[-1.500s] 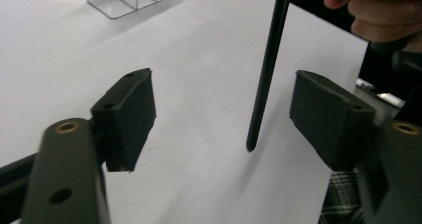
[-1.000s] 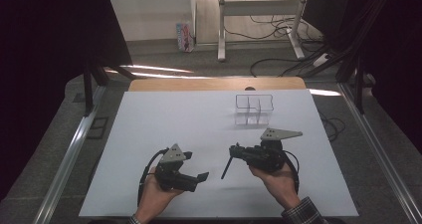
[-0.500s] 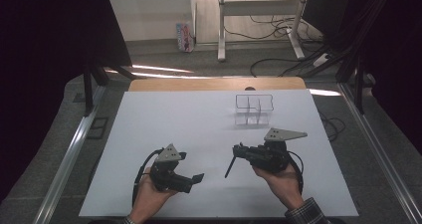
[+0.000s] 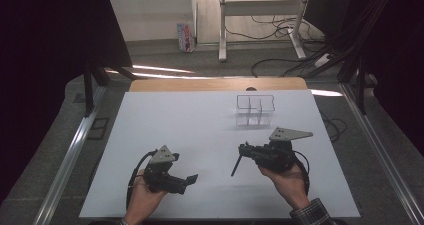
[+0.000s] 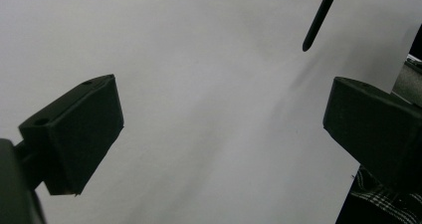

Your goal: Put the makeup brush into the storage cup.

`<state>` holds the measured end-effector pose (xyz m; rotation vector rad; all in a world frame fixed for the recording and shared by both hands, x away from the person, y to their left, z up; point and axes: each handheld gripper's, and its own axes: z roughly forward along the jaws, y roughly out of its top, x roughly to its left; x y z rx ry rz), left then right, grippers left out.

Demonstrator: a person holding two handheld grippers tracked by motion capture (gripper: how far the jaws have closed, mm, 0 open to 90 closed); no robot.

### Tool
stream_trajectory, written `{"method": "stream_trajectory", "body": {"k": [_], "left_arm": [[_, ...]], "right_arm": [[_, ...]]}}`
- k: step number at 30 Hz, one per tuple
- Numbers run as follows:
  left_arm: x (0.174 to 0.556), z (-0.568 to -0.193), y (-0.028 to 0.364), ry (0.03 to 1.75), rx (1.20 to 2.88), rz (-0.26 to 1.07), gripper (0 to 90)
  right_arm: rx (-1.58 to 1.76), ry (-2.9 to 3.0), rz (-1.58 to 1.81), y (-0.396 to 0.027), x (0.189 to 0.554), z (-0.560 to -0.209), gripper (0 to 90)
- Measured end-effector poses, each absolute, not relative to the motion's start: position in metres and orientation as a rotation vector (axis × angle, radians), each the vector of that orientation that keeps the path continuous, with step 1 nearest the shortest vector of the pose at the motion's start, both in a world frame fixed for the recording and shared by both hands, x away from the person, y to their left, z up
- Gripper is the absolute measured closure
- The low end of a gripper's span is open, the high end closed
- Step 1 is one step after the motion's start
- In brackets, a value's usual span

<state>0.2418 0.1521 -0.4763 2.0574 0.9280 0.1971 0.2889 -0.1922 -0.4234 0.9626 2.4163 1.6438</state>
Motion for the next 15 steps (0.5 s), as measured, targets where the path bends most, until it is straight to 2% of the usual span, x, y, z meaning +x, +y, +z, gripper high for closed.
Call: {"method": "stream_trajectory", "body": {"k": [15], "left_arm": [[0.235,-0.481,0.169,0.963,2.092,0.282,1.5]], "right_arm": [[0.994,2.381,1.637,-0.204,0.291,-0.417,83.7]]}}
